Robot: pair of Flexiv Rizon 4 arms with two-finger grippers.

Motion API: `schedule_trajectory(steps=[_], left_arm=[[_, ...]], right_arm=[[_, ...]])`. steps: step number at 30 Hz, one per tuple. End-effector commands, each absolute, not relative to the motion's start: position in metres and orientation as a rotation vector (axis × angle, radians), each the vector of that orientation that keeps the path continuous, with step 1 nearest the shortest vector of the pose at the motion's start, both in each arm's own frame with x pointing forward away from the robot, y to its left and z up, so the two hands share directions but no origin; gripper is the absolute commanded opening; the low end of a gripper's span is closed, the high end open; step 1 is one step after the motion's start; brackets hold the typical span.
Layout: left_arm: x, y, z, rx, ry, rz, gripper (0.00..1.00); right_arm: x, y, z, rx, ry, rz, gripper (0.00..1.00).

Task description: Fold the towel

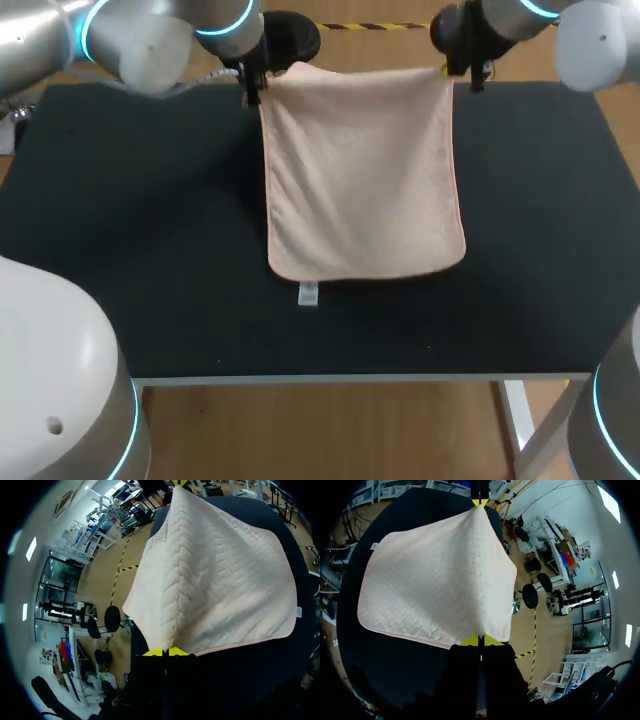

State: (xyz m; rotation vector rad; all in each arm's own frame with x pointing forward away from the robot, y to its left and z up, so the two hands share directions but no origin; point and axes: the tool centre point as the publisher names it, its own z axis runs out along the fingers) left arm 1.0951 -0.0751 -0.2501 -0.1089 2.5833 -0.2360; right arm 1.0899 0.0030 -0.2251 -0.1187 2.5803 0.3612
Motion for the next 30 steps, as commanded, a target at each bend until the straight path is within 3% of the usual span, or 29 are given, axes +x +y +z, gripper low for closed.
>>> schedule_trajectory(steps=[1,20,30], left_arm=[[1.077,-0.064,-0.198,-0.15,2.532,-0.224,0.0],[1.143,-0.049,-0.072,-0.176,2.203,-0.209,0.0],[1.158,-0.045,-0.07,-0.139,2.185,-0.142,0.0]], right_arm=[[1.08,-0.001,-0.18,-0.144,2.537,0.353,0.0],[1.126,0.024,-0.064,-0.235,2.235,0.37,0.0],[1.149,0.034,-0.047,-0.262,2.176,0.366,0.0]])
